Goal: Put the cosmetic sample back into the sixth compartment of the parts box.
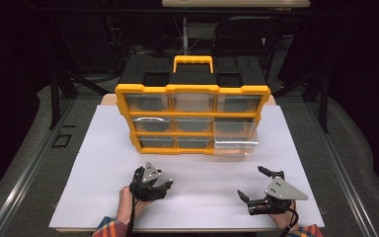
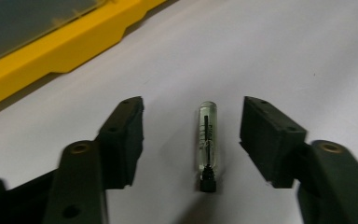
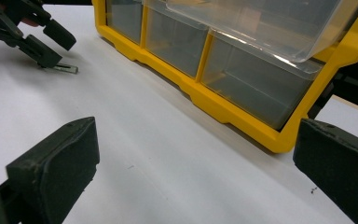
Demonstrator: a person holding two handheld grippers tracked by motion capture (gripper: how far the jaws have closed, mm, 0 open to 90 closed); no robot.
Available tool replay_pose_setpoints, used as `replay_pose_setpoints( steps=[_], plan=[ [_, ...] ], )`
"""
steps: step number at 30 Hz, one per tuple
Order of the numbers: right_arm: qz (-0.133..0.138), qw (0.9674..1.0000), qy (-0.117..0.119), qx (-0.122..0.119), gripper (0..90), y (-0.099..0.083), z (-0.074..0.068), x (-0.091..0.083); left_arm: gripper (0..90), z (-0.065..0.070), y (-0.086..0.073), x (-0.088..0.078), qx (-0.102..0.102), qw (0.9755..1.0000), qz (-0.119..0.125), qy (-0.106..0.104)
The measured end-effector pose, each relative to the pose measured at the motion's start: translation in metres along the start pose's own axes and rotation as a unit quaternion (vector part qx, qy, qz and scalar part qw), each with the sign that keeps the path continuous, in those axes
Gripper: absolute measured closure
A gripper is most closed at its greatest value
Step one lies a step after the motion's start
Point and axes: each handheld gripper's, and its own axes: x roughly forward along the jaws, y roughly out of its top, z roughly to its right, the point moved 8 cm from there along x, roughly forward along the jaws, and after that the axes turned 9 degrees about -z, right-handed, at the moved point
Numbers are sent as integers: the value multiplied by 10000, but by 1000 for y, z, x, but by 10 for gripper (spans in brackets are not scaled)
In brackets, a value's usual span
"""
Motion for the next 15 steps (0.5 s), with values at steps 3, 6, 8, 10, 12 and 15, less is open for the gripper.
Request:
replay_pose_setpoints(
  steps=[3,6,8,10,12,15],
  plan=[
    [-12,10000,13,-4,0,-1,0,0,518,1,-1,3,18,10000,-78,-35],
    [-19,10000,27,26,0,-1,0,1,594,1,-2,6,31,9998,-156,-105],
    [-19,10000,21,-2,0,-1,0,1,632,2,-3,7,29,9997,-180,-151],
    [-18,10000,28,15,0,-1,0,0,662,2,-3,7,24,9996,-174,-204],
    [-25,10000,34,15,0,-1,0,1,686,2,-3,8,-2,9995,-171,-268],
    [-25,10000,37,13,0,-1,0,1,716,1,-3,8,15,9994,-149,-310]
  ],
)
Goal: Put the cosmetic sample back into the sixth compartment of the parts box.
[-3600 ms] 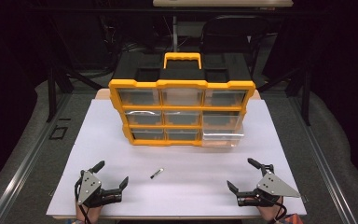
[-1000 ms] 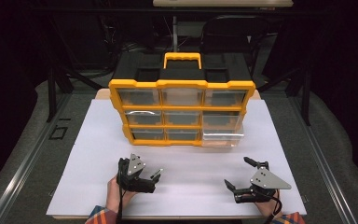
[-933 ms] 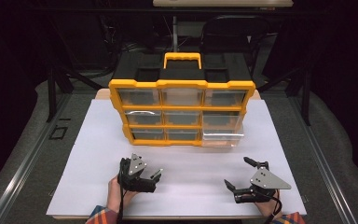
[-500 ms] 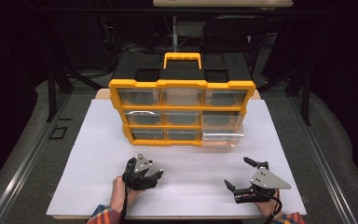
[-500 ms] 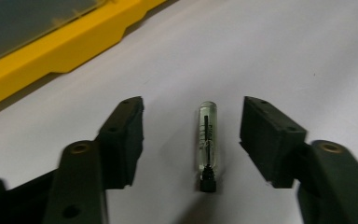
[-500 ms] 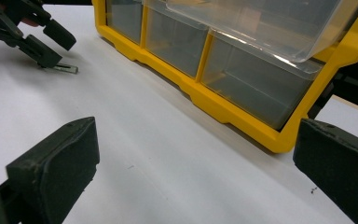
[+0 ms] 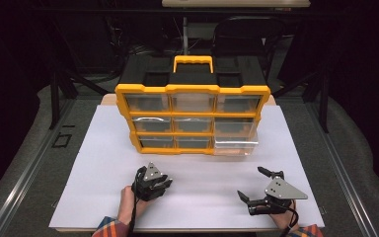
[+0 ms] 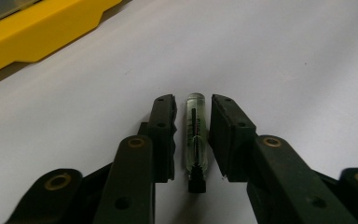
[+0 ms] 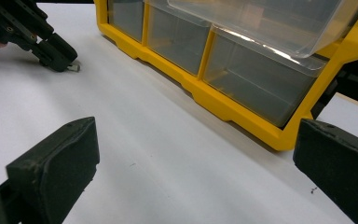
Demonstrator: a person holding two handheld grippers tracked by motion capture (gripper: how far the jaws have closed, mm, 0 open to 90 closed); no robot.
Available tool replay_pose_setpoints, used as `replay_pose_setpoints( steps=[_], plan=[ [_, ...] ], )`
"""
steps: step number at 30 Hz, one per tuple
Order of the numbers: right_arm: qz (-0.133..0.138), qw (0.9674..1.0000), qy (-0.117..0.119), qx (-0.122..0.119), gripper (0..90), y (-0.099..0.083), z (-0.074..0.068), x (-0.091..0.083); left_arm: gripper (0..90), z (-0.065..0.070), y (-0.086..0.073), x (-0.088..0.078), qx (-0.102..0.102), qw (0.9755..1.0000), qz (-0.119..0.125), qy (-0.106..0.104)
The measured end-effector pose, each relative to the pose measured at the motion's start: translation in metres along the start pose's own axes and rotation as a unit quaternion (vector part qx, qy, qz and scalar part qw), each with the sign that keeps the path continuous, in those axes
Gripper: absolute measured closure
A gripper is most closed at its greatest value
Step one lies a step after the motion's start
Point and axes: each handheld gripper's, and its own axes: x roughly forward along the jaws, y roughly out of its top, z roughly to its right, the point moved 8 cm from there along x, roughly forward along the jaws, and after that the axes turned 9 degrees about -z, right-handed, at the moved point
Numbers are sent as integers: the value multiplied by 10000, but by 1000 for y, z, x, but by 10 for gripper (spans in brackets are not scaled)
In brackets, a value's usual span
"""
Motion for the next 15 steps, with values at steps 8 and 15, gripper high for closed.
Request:
replay_pose_setpoints(
  steps=[8,15],
  plan=[
    [-26,10000,18,10,0,-1,0,1,798,-2,-1,0,-83,9999,82,-35],
    [-36,10000,10,11,0,-1,1,1,802,-4,-1,-2,-136,9997,165,-66]
  ],
)
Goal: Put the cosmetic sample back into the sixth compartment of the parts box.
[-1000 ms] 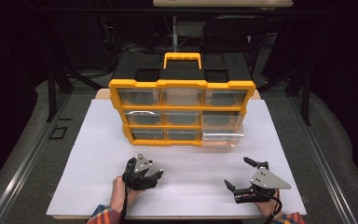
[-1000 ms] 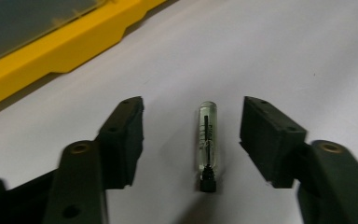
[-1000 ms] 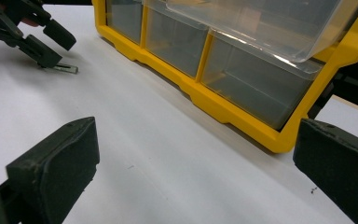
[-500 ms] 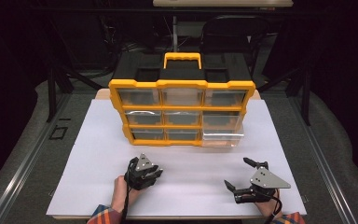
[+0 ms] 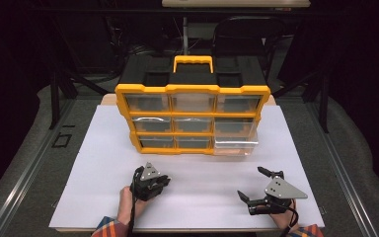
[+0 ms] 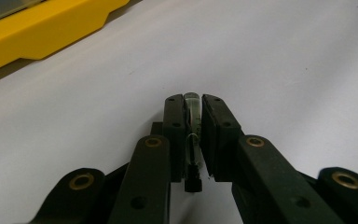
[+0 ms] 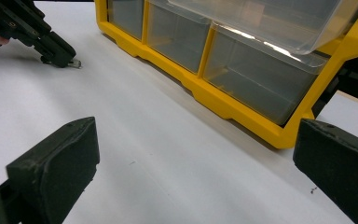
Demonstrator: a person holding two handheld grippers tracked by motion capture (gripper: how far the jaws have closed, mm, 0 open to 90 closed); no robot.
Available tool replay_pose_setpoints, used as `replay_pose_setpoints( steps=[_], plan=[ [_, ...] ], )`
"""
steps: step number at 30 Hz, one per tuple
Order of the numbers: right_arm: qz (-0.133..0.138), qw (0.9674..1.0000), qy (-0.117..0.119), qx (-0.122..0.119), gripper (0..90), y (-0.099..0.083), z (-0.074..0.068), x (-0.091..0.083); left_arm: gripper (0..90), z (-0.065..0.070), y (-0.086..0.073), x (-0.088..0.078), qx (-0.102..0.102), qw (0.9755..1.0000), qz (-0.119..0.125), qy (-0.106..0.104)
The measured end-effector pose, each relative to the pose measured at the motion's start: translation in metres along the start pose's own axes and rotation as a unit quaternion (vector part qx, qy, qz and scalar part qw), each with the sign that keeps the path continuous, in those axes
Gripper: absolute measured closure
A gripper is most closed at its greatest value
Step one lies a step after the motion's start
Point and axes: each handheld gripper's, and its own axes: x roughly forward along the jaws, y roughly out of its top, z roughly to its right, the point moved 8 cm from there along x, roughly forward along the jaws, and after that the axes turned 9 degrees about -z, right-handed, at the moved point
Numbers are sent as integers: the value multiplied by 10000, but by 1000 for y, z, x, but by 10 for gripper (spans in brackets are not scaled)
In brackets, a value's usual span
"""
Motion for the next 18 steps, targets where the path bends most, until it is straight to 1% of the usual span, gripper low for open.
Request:
replay_pose_setpoints(
  steps=[1,3,5,7,12,18],
  plan=[
    [-3,10000,-1,3,0,0,0,0,802,0,0,0,-34,10000,36,-10],
    [-14,10000,-6,2,0,0,0,0,802,-1,1,-2,-7,10000,54,6],
    [-21,10000,-12,10,0,-1,1,0,802,-1,2,-3,-38,9999,104,-14],
    [-16,10000,-11,17,0,-1,1,0,802,-2,4,-6,-24,9999,150,-9],
    [-18,10000,-11,-3,0,-1,0,0,802,-3,8,-10,-105,9995,286,-45],
    [-25,10000,-21,-3,0,-1,1,0,802,-4,13,-13,-79,9993,373,-45]
  ],
)
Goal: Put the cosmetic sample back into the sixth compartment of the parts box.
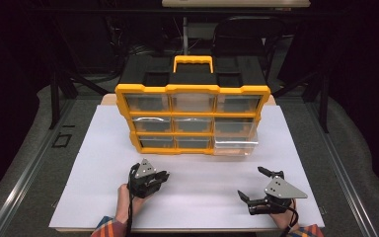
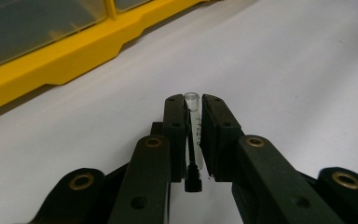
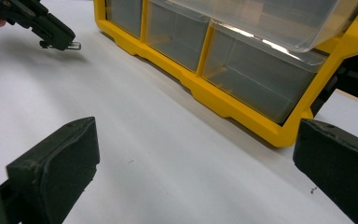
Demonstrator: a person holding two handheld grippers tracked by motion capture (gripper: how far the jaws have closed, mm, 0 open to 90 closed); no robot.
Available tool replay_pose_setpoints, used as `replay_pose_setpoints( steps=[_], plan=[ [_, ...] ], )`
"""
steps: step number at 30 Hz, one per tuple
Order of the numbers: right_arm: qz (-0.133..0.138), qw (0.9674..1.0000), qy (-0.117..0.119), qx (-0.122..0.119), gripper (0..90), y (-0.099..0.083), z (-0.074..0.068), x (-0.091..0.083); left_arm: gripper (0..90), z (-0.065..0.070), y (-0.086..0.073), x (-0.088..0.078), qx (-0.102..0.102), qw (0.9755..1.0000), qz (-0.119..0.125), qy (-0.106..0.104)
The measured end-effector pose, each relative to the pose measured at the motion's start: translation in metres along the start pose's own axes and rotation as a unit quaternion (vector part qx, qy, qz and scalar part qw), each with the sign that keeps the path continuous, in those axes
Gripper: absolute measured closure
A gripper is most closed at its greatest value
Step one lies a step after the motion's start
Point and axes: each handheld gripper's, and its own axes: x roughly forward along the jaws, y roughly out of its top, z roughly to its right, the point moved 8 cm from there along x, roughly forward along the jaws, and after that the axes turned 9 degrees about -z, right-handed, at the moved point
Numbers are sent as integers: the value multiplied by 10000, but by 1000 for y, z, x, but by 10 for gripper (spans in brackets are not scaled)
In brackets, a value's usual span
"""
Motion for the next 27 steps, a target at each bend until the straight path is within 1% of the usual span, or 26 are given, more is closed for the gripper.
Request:
replay_pose_setpoints(
  steps=[12,16,17,27],
  plan=[
    [-14,10000,-16,-17,0,0,0,0,802,1,12,-2,82,9999,139,-8],
    [-16,10000,-18,-21,0,0,0,0,802,2,16,-2,89,9998,188,-22],
    [-19,10000,-14,-21,0,0,0,0,802,2,17,-2,126,9997,188,-16],
    [-22,10000,-27,-26,0,0,0,0,802,3,29,0,192,9994,271,-55]
  ],
)
